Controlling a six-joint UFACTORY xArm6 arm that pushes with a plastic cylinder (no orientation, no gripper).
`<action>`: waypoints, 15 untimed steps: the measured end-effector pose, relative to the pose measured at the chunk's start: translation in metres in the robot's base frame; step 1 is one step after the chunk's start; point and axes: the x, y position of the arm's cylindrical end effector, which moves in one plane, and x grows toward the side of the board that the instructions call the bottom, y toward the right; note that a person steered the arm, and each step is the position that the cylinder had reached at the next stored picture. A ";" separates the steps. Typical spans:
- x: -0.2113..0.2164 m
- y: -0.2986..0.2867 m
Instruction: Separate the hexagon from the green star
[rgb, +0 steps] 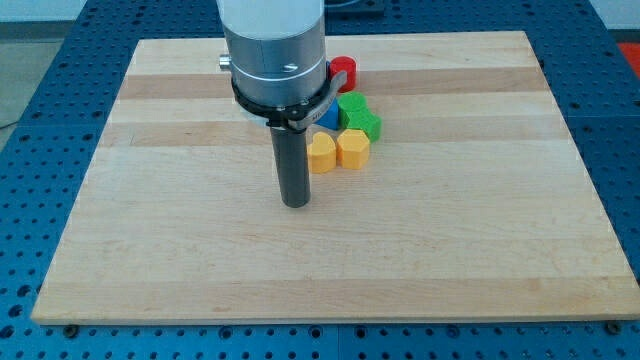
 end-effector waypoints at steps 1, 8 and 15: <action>0.012 0.009; -0.103 0.042; -0.055 -0.089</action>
